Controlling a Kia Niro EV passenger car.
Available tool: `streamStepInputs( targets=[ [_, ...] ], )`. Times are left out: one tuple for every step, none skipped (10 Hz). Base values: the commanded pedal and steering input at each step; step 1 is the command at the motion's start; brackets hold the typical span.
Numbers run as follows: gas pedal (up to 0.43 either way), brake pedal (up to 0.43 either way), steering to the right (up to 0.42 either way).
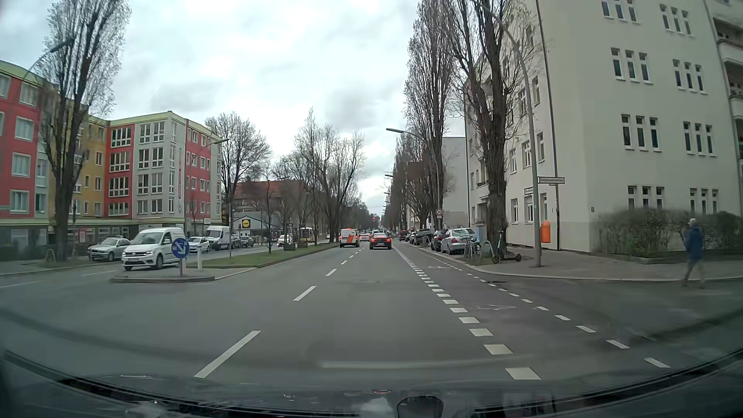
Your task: Follow the waypoints while adhering to traffic rules and regulations
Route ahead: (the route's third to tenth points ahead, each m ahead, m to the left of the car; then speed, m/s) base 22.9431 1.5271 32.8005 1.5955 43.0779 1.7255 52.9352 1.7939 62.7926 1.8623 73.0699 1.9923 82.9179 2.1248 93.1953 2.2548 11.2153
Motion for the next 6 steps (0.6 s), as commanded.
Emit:
streamStepInputs(
  targets=[
    [0.000,0.012,-0.004],
    [0.000,0.012,-0.004],
    [0.000,0.012,-0.004],
    [0.000,0.012,-0.004],
    [0.000,0.012,-0.004],
    [0.000,0.012,-0.004]
  ],
)
